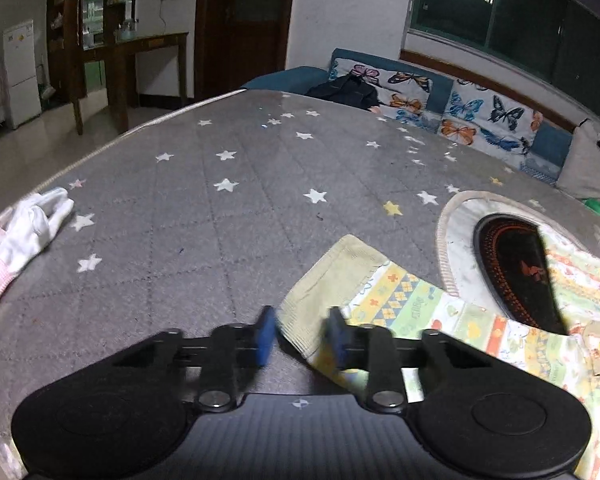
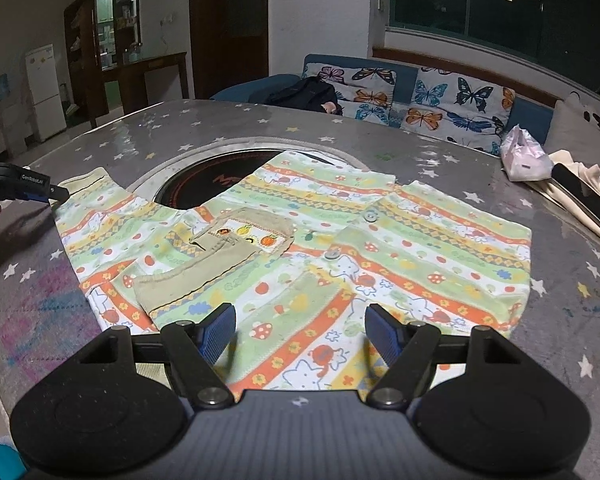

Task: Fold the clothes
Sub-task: 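Grasp the other sleeve with the left gripper and fold it over the shirt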

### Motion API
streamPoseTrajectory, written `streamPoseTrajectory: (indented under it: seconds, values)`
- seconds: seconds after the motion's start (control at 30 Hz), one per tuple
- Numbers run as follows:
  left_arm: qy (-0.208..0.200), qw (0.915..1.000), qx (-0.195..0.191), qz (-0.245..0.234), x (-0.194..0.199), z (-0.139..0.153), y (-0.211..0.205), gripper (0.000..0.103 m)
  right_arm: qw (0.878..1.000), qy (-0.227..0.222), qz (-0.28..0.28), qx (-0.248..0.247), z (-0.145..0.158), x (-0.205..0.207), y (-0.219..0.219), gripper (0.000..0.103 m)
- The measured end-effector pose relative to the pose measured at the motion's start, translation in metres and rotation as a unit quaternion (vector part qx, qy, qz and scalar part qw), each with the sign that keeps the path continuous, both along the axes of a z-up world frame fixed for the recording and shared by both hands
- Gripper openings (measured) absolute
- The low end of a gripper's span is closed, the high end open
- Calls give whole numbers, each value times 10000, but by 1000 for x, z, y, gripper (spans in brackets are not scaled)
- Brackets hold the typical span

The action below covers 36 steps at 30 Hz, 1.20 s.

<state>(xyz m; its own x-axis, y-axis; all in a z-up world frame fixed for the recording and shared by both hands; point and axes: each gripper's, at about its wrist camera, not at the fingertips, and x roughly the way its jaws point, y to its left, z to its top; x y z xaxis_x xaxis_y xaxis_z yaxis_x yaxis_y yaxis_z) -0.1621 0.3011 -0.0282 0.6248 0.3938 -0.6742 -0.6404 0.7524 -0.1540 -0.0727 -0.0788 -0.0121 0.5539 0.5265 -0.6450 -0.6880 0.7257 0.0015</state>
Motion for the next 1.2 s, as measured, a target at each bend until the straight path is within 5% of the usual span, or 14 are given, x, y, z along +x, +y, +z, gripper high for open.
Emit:
streamPoseTrajectory:
  seconds: [0.27,0.6,0.93,1.2]
  values:
    - [-791,9920,-496,-848,5,44,-46,12,9993,-105,-283,229,11,-3,-22,73]
    - [-1343,9459,-1137,-2724,61,92,-149,11,9961,-116,-776,408,11,-6,-64,73]
    - [-1192,8930,-1479,-4080,107,82,-247,11,9882,-41,-1395,627,8,-9,-114,73]
    - [-648,8759,-1633,-4493,118,46,-281,18,9856,-43,-1561,642,8,-10,-127,73]
